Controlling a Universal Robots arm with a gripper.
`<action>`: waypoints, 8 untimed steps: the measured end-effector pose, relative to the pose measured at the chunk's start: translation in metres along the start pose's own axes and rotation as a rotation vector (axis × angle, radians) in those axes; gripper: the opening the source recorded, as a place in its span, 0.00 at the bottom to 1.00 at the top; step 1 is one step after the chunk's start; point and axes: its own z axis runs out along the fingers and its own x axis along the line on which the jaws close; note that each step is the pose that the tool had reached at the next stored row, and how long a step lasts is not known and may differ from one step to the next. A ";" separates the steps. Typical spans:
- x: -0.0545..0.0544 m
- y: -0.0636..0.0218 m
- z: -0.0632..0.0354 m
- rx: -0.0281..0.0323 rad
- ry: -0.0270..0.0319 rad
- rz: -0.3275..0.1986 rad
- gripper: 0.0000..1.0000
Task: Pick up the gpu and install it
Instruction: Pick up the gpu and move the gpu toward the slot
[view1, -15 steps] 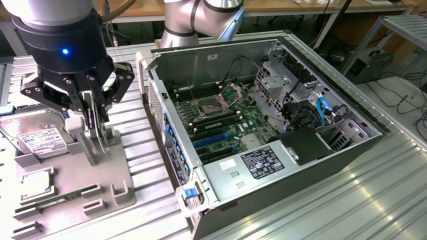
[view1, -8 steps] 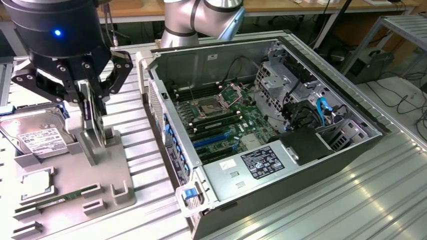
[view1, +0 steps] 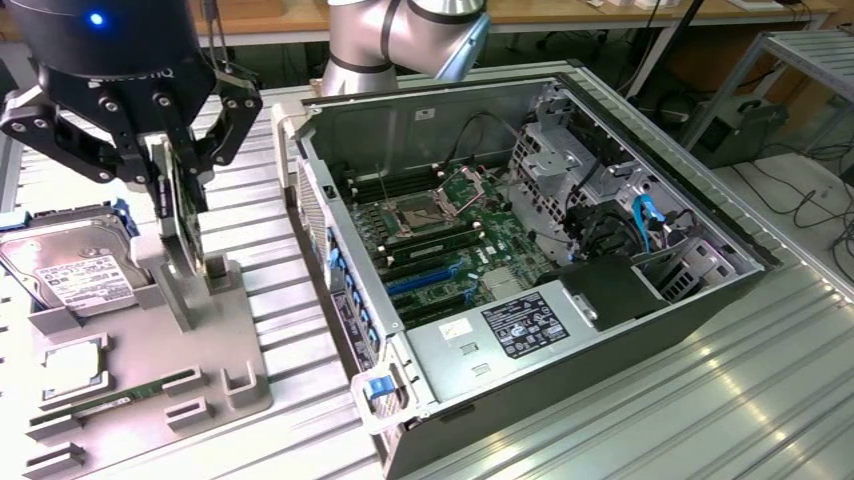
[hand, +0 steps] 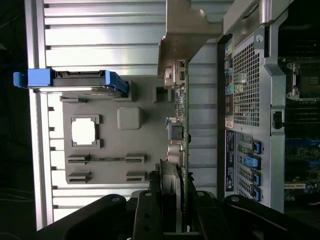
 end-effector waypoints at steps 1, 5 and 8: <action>0.000 0.0000 -0.0001 -0.0003 0.0001 0.000 0.28; -0.006 0.0004 -0.0001 -0.0004 0.0002 0.000 0.28; -0.013 0.0006 -0.0001 -0.0003 0.0003 0.000 0.28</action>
